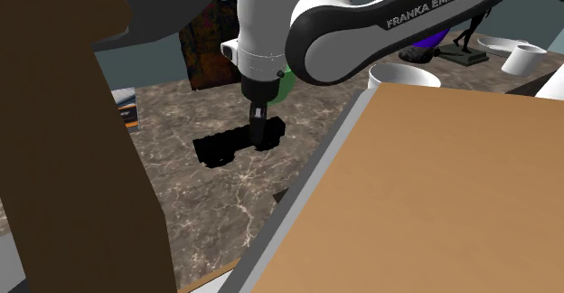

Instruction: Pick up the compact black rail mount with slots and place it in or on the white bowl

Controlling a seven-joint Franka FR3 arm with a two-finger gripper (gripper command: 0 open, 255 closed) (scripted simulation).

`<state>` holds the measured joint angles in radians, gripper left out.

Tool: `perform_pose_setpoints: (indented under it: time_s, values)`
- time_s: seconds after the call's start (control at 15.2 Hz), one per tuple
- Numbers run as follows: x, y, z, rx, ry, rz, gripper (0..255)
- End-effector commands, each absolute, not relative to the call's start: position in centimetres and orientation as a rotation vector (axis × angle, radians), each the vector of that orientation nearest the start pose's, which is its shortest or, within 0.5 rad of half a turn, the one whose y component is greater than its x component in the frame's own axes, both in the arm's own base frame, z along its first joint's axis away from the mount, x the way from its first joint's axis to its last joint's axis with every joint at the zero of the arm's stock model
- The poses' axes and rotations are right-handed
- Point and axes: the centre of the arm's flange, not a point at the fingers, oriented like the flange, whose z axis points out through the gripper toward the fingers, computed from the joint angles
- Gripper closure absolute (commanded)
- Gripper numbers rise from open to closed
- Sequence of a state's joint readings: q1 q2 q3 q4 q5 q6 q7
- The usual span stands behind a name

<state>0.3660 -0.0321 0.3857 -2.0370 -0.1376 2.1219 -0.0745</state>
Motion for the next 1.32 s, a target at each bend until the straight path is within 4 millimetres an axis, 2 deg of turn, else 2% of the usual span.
perform_pose_setpoints:
  time_s: [0.0, 0.07, 0.59, 0.66, 1.25]
  values:
    - [41.15, 37.61, 45.61, -2.904, -1.39, -0.246, 0]
    - [41.29, 37.6, 44.79, -2.904, -1.39, -0.246, 0]
    - [41.29, 37.6, 44.79, -2.904, -1.39, -0.246, 0]
    - [41.29, 37.6, 44.79, -2.904, -1.39, -0.246, 255]
    - [41.29, 37.6, 44.79, -2.904, -1.39, -0.246, 255]
